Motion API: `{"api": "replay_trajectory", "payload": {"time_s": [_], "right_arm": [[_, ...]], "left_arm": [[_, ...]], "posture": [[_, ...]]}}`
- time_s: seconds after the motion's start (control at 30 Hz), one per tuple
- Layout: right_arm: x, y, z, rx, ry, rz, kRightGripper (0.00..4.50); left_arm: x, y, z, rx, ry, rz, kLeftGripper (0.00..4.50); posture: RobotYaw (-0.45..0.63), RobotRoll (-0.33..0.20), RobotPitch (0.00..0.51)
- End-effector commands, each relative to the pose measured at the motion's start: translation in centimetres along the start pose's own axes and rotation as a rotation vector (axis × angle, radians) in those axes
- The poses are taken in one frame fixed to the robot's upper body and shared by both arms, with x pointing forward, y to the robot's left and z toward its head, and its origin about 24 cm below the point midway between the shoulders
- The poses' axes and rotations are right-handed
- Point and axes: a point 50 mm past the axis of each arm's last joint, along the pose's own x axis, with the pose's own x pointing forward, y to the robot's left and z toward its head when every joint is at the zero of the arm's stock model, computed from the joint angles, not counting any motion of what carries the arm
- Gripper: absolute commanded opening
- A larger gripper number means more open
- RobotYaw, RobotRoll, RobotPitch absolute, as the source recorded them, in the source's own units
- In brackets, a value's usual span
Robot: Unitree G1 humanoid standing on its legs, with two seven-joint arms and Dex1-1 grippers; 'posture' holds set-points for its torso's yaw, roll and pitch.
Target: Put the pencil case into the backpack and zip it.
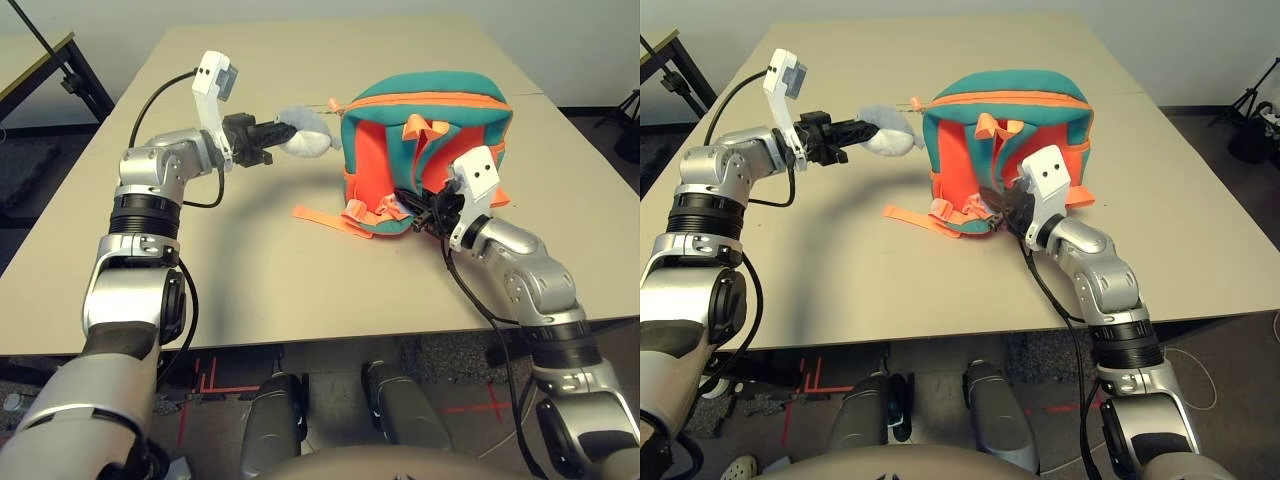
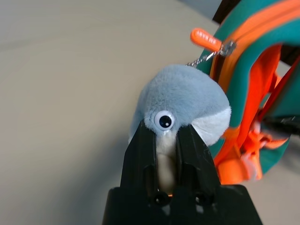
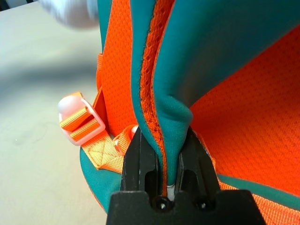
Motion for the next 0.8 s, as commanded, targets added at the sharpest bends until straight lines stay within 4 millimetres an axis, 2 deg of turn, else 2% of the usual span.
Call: {"api": "replay_trajectory", "payload": {"time_s": [0.03, 0.13, 0.23, 0.43, 0.53, 0.7, 0.8], "right_arm": [[-0.2, -0.1, -1.8, 0.026, 0.093, -0.003, 0.15], [-0.2, 0.0, -1.9, 0.026, 0.093, -0.005, 0.15], [-0.3, 0.0, -1.9, 0.026, 0.094, -0.006, 0.15], [-0.1, 0.0, -1.9, 0.025, 0.096, -0.005, 0.15], [0.1, 0.1, -1.8, 0.023, 0.094, -0.001, 0.15], [0.3, 0.1, -1.8, 0.023, 0.087, -0.001, 0.15], [0.2, 0.1, -1.8, 0.022, 0.085, -0.004, 0.15]], "left_arm": [[-0.2, 1.2, -4.2, -0.071, 0.145, 0.043, 0.23], [0.0, 1.4, -6.5, -0.079, 0.235, 0.029, 0.23], [0.1, 1.2, -7.9, -0.100, 0.307, -0.014, 0.23], [0.7, 0.1, -9.2, -0.085, 0.486, -0.150, 0.23], [0.6, 0.2, -9.5, -0.062, 0.561, -0.156, 0.23], [1.0, 0.3, -8.9, -0.032, 0.553, -0.142, 0.23], [1.6, 0.5, -7.6, 0.069, 0.440, -0.107, 0.23]], "posture": [[-0.20, 0.000, 0.088], [-0.21, 0.000, 0.088], [-0.21, 0.000, 0.087], [-0.20, 0.000, 0.086], [-0.20, 0.000, 0.082], [-0.20, 0.000, 0.078], [-0.21, 0.000, 0.078]]}}
